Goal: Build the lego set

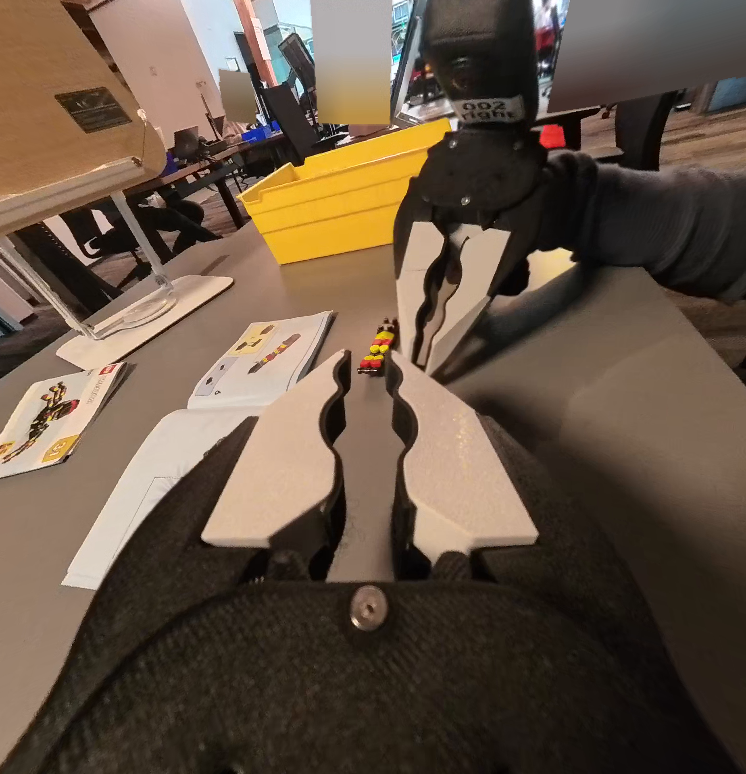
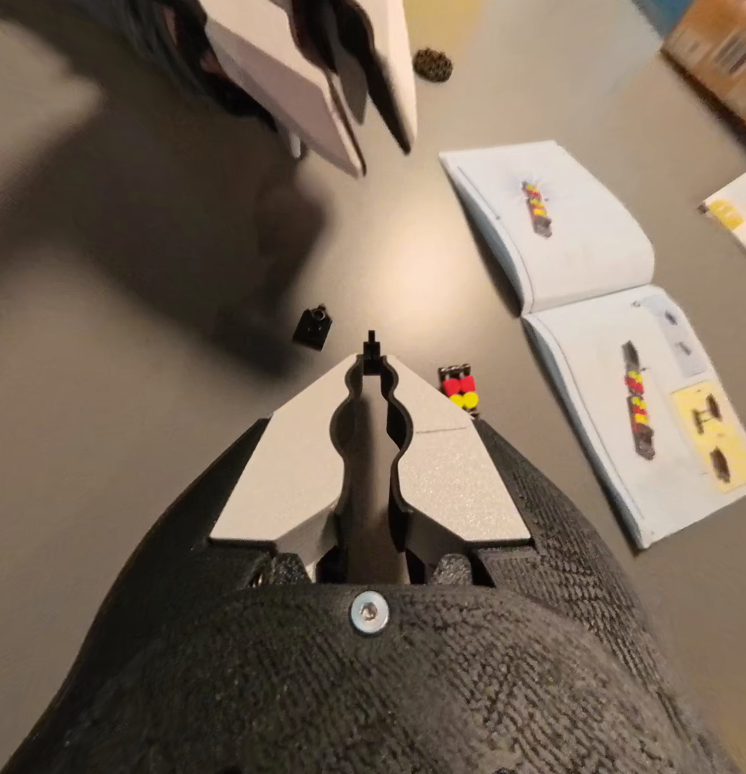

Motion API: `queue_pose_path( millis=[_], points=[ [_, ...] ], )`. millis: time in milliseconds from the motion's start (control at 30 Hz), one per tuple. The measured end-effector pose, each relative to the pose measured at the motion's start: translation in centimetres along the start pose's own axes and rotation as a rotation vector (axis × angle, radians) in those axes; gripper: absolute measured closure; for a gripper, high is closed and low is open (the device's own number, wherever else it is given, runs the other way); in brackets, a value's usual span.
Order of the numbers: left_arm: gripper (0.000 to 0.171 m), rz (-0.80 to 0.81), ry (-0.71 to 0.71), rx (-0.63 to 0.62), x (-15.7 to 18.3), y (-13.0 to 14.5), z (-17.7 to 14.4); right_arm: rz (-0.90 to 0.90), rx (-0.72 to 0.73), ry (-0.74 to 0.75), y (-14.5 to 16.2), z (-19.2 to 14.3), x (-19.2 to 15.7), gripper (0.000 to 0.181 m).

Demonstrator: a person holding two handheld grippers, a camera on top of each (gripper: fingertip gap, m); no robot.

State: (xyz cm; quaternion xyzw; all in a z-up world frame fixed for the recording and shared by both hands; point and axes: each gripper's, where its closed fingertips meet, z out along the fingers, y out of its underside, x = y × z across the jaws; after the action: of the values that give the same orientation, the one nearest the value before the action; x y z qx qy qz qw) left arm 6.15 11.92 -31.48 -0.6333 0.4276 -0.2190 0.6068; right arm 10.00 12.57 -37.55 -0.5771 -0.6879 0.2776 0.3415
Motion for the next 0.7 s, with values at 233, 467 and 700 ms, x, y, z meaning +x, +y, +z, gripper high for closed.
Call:
queue_pose_path(
  millis=[233, 467, 700],
  points=[
    [0.158, -0.012, 0.022, 0.003, 0.1, 0.0, -0.1, 0.052, -0.102, -0.043, 2.3, -0.6, -0.2, 0.175],
    [0.159, -0.007, 0.032, -0.006, 0.3, 0.1, 0.0, 0.093, -0.071, -0.068, 2.4, -0.6, -0.2, 0.168],
    [0.159, -0.011, 0.040, -0.006, 0.4, 0.1, 0.0, 0.114, -0.050, -0.078, 2.7, -1.0, 0.0, 0.166]
  ],
)
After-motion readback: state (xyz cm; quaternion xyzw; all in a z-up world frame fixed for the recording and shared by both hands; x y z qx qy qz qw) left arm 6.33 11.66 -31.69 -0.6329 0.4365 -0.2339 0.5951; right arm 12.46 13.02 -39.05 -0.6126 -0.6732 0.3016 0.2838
